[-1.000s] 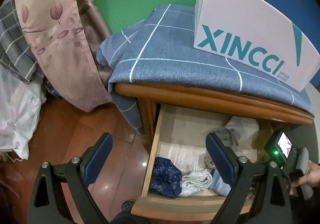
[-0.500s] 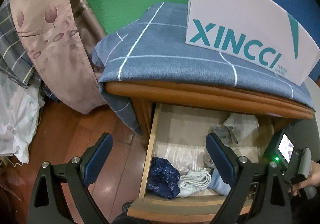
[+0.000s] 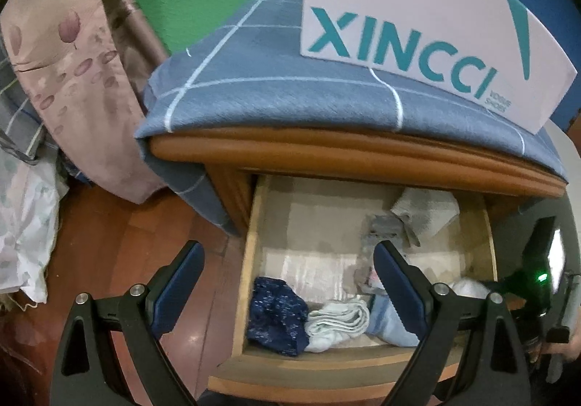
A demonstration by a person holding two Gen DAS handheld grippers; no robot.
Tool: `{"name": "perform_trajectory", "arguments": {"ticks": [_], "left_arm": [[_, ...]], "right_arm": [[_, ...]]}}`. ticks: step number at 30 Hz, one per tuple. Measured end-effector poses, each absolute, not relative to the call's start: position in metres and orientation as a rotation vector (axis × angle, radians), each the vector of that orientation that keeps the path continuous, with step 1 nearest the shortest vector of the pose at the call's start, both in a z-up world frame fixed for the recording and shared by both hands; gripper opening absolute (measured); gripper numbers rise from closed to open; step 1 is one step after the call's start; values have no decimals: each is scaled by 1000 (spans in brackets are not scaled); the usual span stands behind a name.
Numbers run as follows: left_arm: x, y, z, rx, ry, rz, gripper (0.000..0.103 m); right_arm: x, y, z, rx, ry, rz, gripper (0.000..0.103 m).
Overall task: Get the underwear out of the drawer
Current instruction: 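Lift the white sock out with the right tool while the left tool reaches into the drawer, then grasp the white floral-print panties in the drawer with the left tool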
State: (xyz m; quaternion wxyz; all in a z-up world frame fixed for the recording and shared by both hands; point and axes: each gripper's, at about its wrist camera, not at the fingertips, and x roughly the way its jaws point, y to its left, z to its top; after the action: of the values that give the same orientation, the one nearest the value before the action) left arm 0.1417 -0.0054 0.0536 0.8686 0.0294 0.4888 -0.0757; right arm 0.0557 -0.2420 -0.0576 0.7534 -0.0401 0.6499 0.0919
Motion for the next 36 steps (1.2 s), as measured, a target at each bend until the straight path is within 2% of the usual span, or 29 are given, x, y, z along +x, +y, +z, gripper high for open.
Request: {"name": "perform_trajectory", "arguments": {"ticks": [5, 15, 23, 30, 31, 34, 36], "left_arm": [[142, -15, 41, 57, 1068, -207, 93], [144, -45, 4, 52, 1187, -320, 93], [148, -74, -23, 151, 1246, -379, 96], [166, -95, -50, 98, 1379, -435, 98], [166, -97, -51, 96, 1360, -412, 100], [165, -106, -63, 84, 1411, -473, 101], [159, -113, -65, 150, 1380, -460, 101]], "right_arm": [[40, -266, -27, 67, 1262, 132, 46], [41, -290, -11, 232, 1111, 102, 46], [37, -303, -3, 332, 1047, 120, 46], [34, -315, -2, 380, 1023, 99, 46], [34, -316, -2, 389, 1019, 100, 46], [35, -318, -3, 411, 1016, 99, 46], [36, -317, -3, 419, 1014, 106, 46]]}}
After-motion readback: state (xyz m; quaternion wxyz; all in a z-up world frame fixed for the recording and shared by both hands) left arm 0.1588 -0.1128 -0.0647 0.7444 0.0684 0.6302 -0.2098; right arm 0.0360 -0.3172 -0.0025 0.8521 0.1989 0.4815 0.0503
